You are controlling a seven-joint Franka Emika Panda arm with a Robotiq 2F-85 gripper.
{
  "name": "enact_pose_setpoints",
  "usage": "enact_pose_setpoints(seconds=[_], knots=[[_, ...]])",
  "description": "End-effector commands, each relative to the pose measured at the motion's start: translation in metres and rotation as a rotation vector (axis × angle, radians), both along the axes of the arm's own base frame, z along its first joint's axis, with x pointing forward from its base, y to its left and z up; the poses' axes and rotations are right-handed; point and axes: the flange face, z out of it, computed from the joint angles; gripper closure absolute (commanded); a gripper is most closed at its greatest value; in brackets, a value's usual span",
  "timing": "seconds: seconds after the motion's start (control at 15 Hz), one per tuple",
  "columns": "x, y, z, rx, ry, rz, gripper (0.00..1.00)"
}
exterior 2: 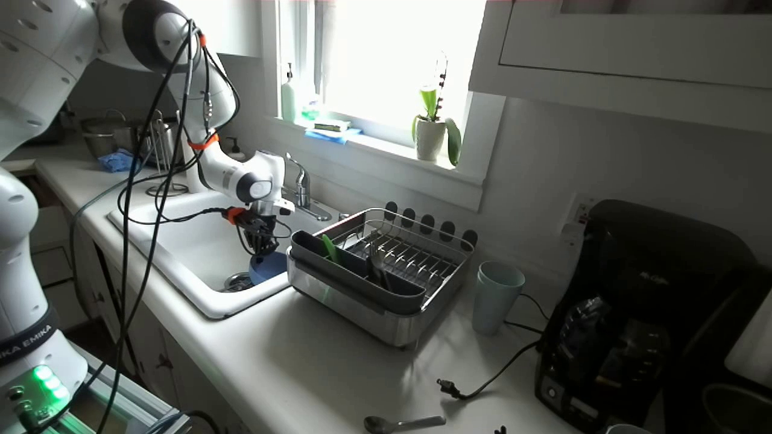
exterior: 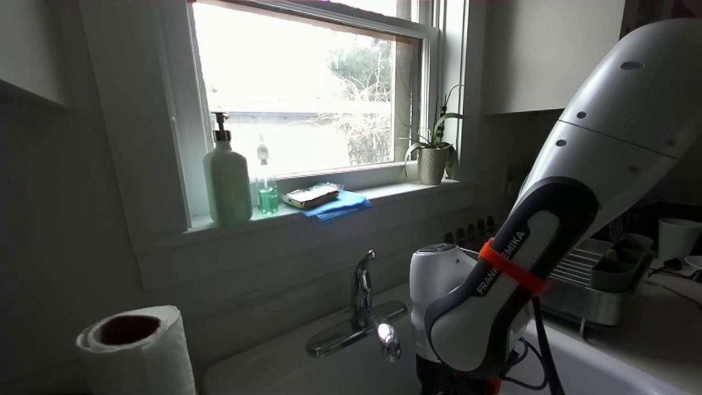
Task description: Remove the blue bowl from the dishes drying rack and place it in the sink, pick up a fork from the dishes drying rack and place it in the blue bowl and pick up a spoon from the dishes drying rack and put it in the blue bowl that is inside the sink
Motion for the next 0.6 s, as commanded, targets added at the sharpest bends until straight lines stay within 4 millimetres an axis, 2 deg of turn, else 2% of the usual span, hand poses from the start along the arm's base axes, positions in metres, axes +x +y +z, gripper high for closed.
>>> enact_pose_setpoints(seconds=[0.0,0.07,0.13,0.27,0.53], knots=[[0.013,0.004,-0.016,-0.042,-0.032,-0.012,0.99],[0.015,0.004,-0.017,-0.051,-0.036,-0.015,0.98],[0.016,0.004,-0.017,-0.057,-0.034,-0.016,0.7],[0.017,0.003,-0.019,-0.065,-0.023,-0.01,0.63],[0.016,-0.002,-0.03,-0.068,-0.006,-0.005,0.34]])
